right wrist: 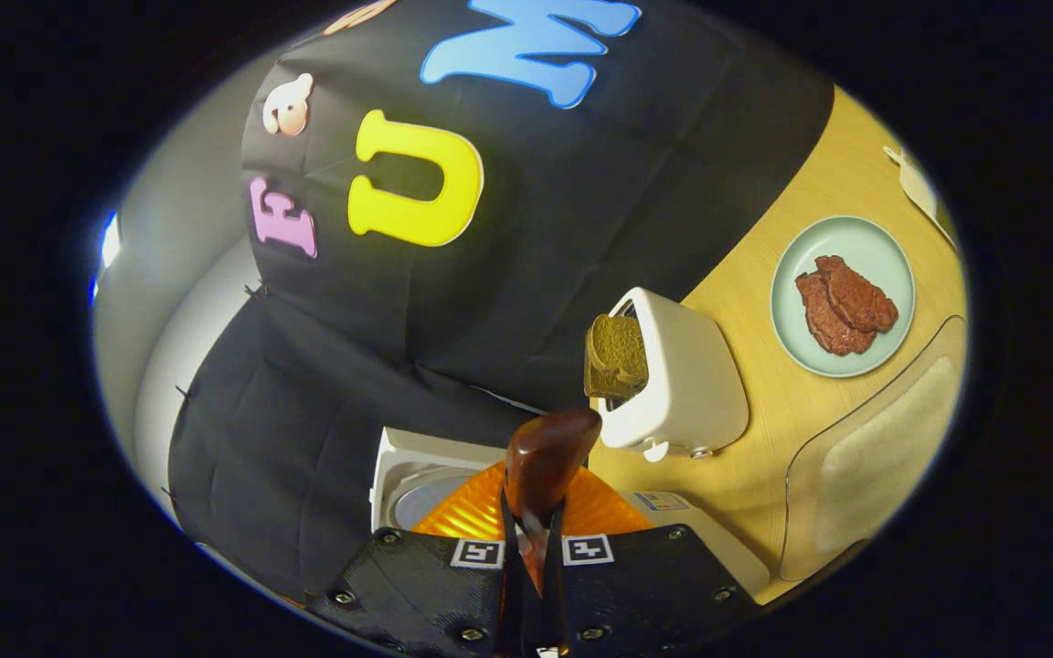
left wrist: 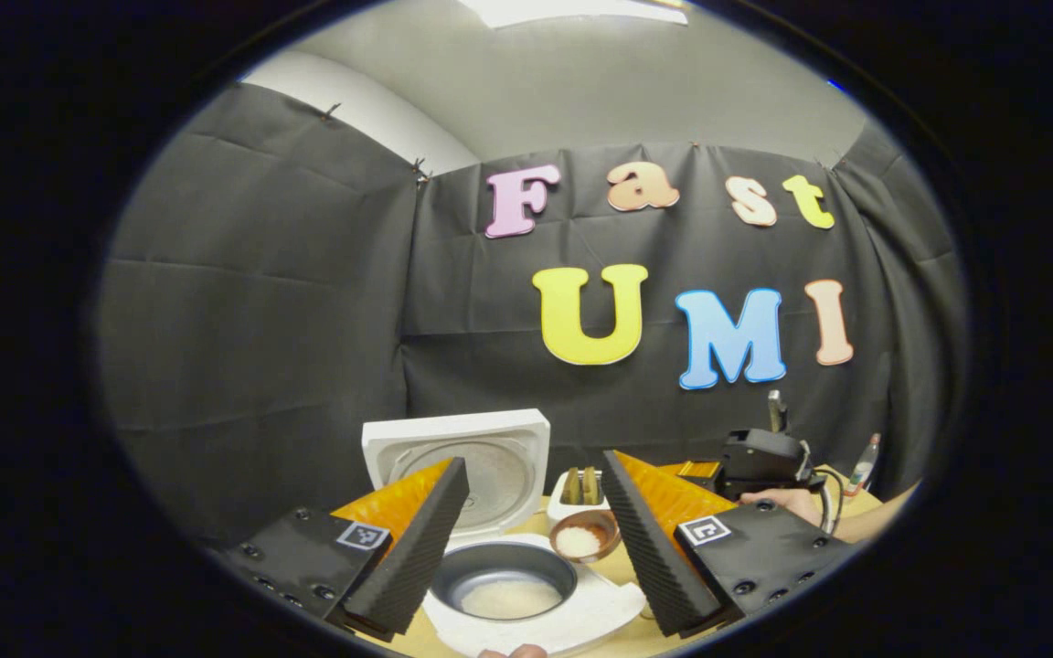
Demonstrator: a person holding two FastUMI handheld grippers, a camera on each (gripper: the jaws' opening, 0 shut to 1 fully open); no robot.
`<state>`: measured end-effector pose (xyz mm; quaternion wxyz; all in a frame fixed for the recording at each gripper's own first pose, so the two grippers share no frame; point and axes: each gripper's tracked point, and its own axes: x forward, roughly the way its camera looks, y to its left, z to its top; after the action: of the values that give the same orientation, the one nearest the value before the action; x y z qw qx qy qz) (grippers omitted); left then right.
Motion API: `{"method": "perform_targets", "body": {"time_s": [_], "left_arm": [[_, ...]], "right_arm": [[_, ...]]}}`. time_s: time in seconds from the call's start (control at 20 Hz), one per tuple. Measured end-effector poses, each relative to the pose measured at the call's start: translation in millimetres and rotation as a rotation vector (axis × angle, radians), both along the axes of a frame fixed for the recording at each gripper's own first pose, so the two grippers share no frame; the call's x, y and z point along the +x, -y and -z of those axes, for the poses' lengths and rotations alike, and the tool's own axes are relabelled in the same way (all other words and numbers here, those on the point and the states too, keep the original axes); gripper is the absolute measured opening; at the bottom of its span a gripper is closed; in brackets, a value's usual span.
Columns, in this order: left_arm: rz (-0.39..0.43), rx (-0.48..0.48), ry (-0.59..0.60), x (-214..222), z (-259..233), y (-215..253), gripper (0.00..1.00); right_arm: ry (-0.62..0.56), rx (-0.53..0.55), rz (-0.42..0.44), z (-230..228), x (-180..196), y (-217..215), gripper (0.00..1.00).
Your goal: Close the left gripper, press the button to open the rice cooker; take a wooden spoon from the chopstick holder with the right hand, scoop a spoonful of rice and pour it into the rice cooker, then put the wooden spoon back into the chopstick holder.
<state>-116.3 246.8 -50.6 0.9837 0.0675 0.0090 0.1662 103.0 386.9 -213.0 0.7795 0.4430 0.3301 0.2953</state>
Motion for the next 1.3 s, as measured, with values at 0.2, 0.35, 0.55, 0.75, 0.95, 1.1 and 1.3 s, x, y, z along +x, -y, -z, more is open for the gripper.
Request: {"method": "perform_targets", "body": {"time_s": [0.2, 0.35, 0.55, 0.75, 0.95, 1.1, 1.3], "left_arm": [[-0.018, -0.005, 0.008, -6, 0, -12, 0.99], [-0.03, -0.007, 0.011, -7, 1, -20, 0.94], [-0.046, -0.01, 0.018, -11, 2, -30, 1.0], [-0.068, -0.024, 0.021, -15, 9, -40, 1.0], [-0.094, -0.026, 0.024, -20, 13, -48, 0.99], [-0.11, -0.027, 0.029, -25, 13, -53, 0.99], [-0.126, -0.034, 0.023, -30, 23, -58, 0.99]], "right_arm": [[0.064, -0.091, -0.058, 7, -5, -29, 0.08], [0.108, -0.154, -0.09, 12, -8, -42, 0.08], [0.179, -0.241, -0.142, 17, -14, -60, 0.08], [0.285, -0.359, -0.212, 23, -22, -79, 0.09], [0.381, -0.466, -0.289, 33, -31, -94, 0.09], [0.434, -0.527, -0.31, 34, -36, -102, 0.08], [0.551, -0.612, -0.35, 31, -42, -109, 0.09]]}}
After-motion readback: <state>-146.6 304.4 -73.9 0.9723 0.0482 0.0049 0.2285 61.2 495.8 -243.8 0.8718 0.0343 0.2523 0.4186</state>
